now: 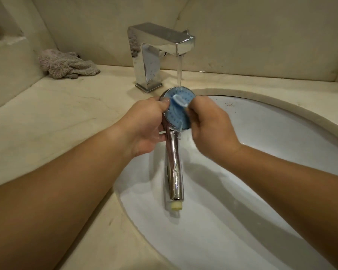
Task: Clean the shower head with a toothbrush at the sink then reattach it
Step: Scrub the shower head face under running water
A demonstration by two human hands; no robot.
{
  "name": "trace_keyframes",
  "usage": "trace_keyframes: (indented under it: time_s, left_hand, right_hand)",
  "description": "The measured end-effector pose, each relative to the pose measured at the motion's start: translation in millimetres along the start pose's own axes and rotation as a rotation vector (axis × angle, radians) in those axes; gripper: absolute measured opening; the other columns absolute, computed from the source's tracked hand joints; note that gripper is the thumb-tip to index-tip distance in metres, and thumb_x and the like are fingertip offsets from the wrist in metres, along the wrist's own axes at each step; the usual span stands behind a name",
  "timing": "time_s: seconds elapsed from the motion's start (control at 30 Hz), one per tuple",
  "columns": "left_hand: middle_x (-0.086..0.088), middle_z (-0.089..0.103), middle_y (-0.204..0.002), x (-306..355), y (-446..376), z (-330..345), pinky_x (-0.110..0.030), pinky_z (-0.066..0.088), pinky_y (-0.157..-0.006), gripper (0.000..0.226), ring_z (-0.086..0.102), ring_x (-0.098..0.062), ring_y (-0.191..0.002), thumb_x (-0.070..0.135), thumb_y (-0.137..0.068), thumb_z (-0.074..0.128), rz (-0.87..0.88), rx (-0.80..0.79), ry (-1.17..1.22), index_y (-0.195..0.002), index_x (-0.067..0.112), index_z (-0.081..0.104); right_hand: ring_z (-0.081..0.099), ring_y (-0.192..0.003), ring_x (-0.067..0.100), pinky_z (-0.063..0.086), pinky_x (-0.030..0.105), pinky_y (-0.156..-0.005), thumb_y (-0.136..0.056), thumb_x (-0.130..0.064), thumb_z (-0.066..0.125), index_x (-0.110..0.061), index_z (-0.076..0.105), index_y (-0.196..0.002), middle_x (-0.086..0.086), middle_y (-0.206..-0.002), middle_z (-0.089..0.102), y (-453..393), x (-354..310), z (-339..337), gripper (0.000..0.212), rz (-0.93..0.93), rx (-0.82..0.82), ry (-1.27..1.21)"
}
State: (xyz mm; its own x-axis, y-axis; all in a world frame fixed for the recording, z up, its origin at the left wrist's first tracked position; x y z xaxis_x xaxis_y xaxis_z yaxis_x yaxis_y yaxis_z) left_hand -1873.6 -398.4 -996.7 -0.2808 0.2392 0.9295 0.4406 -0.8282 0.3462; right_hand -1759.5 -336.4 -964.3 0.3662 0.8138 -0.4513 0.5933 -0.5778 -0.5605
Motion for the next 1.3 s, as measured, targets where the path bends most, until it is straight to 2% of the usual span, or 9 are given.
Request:
trace_keyframes:
  time_s: [0.2, 0.37, 0.5, 0.7, 0.83, 0.97, 1.1, 1.23, 1.3]
  left_hand:
    - [-0.01, 0.073, -0.121, 0.7, -2.1, -1.3, -0.049, 0.055, -0.093, 0.029, 0.069, -0.03, -0.111, 0.027, -0.109, 0.043, 0.002, -0.01, -0.003, -0.129, 0.018, 0.062]
    - [-0.008, 0.076, -0.116, 2.4, -2.0, -1.3, -0.046, 0.054, -0.09, 0.03, 0.069, -0.028, -0.102, 0.029, -0.109, 0.043, 0.012, -0.014, 0.004, -0.126, 0.018, 0.065]
    - [-0.011, 0.073, -0.122, 3.0, -3.3, -1.4, -0.046, 0.054, -0.091, 0.03, 0.069, -0.029, -0.109, 0.03, -0.109, 0.043, 0.018, -0.017, -0.015, -0.128, 0.019, 0.064]
    - [-0.009, 0.076, -0.117, 4.4, -2.8, -4.7, -0.047, 0.054, -0.09, 0.031, 0.07, -0.03, -0.109, 0.031, -0.109, 0.043, 0.033, 0.006, -0.027, -0.129, 0.02, 0.064]
    - [-0.009, 0.073, -0.121, 4.8, -2.2, -3.7, -0.047, 0.056, -0.09, 0.031, 0.069, -0.03, -0.111, 0.029, -0.11, 0.042, 0.026, 0.006, -0.009, -0.132, 0.02, 0.062]
    - [-0.008, 0.078, -0.11, 5.0, 0.1, -3.3, -0.046, 0.056, -0.084, 0.032, 0.074, -0.027, -0.096, 0.027, -0.11, 0.04, 0.024, 0.025, 0.048, -0.128, 0.018, 0.065]
    - [-0.007, 0.077, -0.113, 3.4, 1.4, -1.2, -0.042, 0.058, -0.082, 0.035, 0.074, -0.022, -0.095, 0.026, -0.111, 0.037, -0.006, -0.003, 0.106, -0.128, 0.015, 0.065]
    - [-0.013, 0.076, -0.118, 1.5, 0.3, -1.5, -0.039, 0.063, -0.079, 0.04, 0.076, -0.026, -0.1, 0.027, -0.11, 0.035, -0.039, -0.023, 0.198, -0.129, 0.008, 0.066]
    - [-0.015, 0.075, -0.12, 2.9, -1.5, -1.2, -0.04, 0.063, -0.084, 0.041, 0.076, -0.028, -0.104, 0.026, -0.11, 0.034, -0.029, -0.03, 0.218, -0.13, 0.007, 0.065]
  right_hand:
    - [0.044, -0.072, 0.019, 0.033, 0.029, -0.06, -0.096, -0.009, 0.048, -0.019, 0.043, -0.087, -0.001, -0.086, 0.045, -6.0, 24.5, -14.2, 0.014, 0.104, 0.049, 0.044]
    - [0.05, -0.06, 0.029, 0.044, 0.036, -0.049, -0.086, 0.0, 0.054, -0.005, 0.055, -0.088, 0.009, -0.086, 0.054, 8.7, -13.6, 11.4, 0.006, -0.236, -0.085, 0.078]
    - [0.048, -0.067, 0.025, 0.044, 0.038, -0.055, -0.092, -0.006, 0.048, -0.008, 0.052, -0.09, 0.0, -0.086, 0.046, -6.4, 19.0, -13.7, 0.005, -0.026, 0.043, 0.076]
    - [0.049, -0.059, 0.029, 0.044, 0.036, -0.048, -0.085, 0.001, 0.054, -0.004, 0.054, -0.09, 0.011, -0.086, 0.054, 5.3, -2.0, 7.5, 0.007, -0.257, -0.086, 0.136]
    - [0.043, -0.066, 0.023, 0.037, 0.034, -0.057, -0.094, -0.005, 0.047, -0.01, 0.05, -0.087, -0.001, -0.082, 0.044, -6.4, 28.3, -16.3, 0.008, 0.015, 0.08, 0.071]
    - [0.048, -0.059, 0.03, 0.043, 0.037, -0.048, -0.089, -0.008, 0.044, -0.006, 0.051, -0.087, 0.01, -0.085, 0.052, 3.3, -7.1, 3.0, 0.007, -0.234, -0.03, 0.097]
    - [0.042, -0.063, 0.026, 0.037, 0.034, -0.054, -0.095, -0.008, 0.048, -0.015, 0.044, -0.084, 0.002, -0.081, 0.045, -10.4, 18.4, -16.8, 0.013, -0.018, 0.079, 0.084]
    - [0.047, -0.059, 0.027, 0.04, 0.032, -0.046, -0.088, -0.002, 0.053, -0.006, 0.054, -0.089, 0.006, -0.083, 0.05, -0.1, -7.4, -2.4, 0.005, -0.222, -0.028, 0.127]
    - [0.048, -0.06, 0.028, 0.045, 0.039, -0.049, -0.09, -0.004, 0.052, -0.006, 0.053, -0.088, 0.005, -0.083, 0.051, -4.5, -3.1, -4.4, 0.003, -0.193, -0.003, 0.122]
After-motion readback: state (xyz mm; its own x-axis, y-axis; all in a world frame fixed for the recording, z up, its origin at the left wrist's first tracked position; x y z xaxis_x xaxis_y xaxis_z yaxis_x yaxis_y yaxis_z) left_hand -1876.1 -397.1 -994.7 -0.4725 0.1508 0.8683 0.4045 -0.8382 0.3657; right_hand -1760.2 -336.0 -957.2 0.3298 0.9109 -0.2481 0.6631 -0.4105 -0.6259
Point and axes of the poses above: each hand's wrist, its own y-axis away from the middle knuckle, its own z-axis out of the palm, x = y × z, the point moved 8 cm from there along -y, towards the middle knuckle
